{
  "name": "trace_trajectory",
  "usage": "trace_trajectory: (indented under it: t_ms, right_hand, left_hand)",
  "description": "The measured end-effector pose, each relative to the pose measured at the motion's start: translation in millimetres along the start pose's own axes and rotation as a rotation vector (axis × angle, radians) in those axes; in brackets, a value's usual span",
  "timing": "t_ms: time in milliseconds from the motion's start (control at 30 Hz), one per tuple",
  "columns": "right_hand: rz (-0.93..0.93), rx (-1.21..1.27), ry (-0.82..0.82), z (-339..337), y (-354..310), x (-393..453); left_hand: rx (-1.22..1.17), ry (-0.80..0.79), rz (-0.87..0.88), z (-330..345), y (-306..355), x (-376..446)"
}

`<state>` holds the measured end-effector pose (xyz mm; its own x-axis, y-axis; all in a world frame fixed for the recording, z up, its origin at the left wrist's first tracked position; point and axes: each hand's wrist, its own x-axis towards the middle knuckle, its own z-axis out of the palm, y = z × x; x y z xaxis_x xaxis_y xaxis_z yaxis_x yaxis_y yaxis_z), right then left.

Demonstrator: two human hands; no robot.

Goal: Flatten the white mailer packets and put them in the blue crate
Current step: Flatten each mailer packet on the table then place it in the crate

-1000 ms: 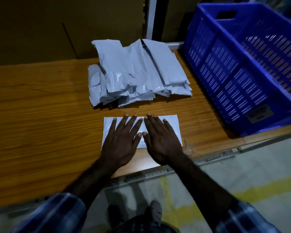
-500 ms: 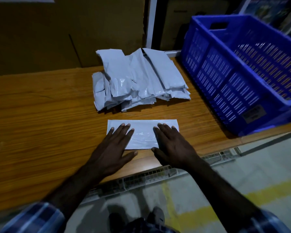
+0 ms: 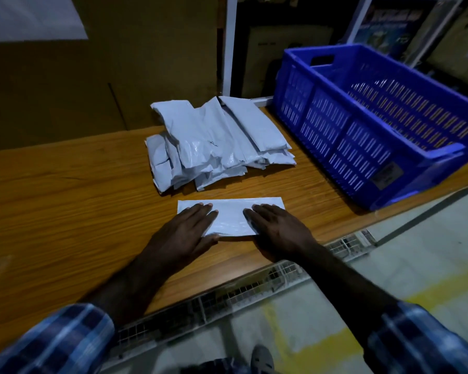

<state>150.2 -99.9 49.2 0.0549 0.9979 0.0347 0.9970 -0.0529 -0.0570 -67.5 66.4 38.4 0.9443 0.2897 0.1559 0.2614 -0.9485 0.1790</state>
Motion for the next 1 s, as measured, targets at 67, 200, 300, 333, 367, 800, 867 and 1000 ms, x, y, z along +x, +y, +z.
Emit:
trace_trajectory:
  t_ms: [67,200,300,333,367,800,867,1000]
  right_hand:
    - [-0.003,-0.010,0.055,-3,-1,1]
    - [-0.003,-0.037,0.152,-10,-4,-4]
    - [-0.006,-0.036,0.234,-16,-3,-12]
    - [-0.012,-0.037,0.268,-20,-3,-13]
    - [-0.020,-0.043,0.312,-25,-2,-15]
    - [-0.017,-0.139,0.604,-137,56,-22]
    - [-0.039,-0.160,0.647,-156,74,-26]
    - [-0.103,-0.162,0.733,-186,122,-37]
  left_hand:
    - [0.028,-0.011,0.048,-1,-3,1]
    - [0.003,0.024,0.100,-9,-12,-2]
    - [-0.010,0.106,0.182,-23,-12,-3]
    - [-0.001,0.134,0.206,-28,-10,-2]
    - [0.009,0.170,0.224,-33,-8,1]
    - [0.081,0.462,0.314,-118,31,91]
    - [0.102,0.481,0.288,-131,43,114]
    - [0.183,0.555,0.298,-158,66,167]
